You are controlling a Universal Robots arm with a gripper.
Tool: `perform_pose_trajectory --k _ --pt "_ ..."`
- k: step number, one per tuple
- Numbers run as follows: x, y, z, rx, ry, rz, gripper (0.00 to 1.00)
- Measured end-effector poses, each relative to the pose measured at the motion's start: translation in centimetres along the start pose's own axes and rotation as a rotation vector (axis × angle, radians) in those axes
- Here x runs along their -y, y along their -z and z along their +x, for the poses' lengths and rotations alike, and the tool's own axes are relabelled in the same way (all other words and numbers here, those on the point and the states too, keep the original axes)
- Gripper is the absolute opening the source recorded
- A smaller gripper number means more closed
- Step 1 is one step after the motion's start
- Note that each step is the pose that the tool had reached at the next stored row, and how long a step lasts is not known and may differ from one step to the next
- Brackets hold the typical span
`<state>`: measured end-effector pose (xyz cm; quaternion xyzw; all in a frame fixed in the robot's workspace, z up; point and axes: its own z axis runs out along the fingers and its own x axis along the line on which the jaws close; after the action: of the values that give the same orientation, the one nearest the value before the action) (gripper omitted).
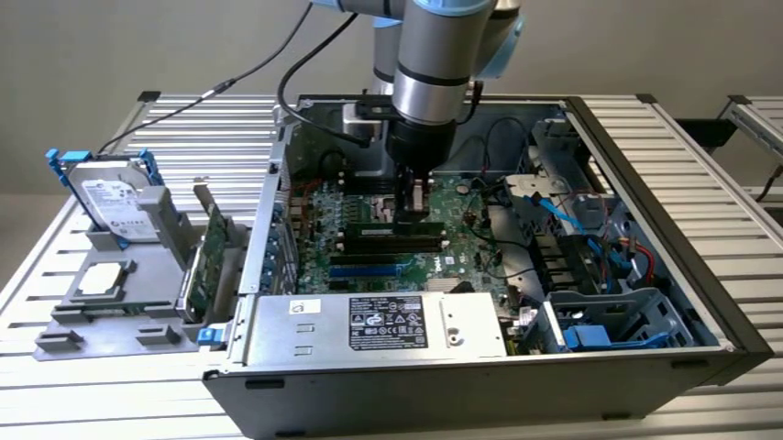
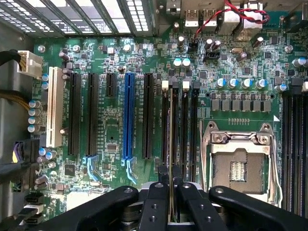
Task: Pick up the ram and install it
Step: 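Insert the ram into the slot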
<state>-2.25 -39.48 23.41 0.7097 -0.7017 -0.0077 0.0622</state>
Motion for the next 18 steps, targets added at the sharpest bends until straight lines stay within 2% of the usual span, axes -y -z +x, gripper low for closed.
perform_pose_trajectory --k 4,15,18 --pt "-0.17 -0.11 0.0 -0.0006 0.0 0.0032 0.14" --pt "-0.18 -0.25 0.12 -0.007 0.003 0.0051 0.14" --pt "-0.18 -0.3 0.11 -0.0105 0.004 0.0101 0.14"
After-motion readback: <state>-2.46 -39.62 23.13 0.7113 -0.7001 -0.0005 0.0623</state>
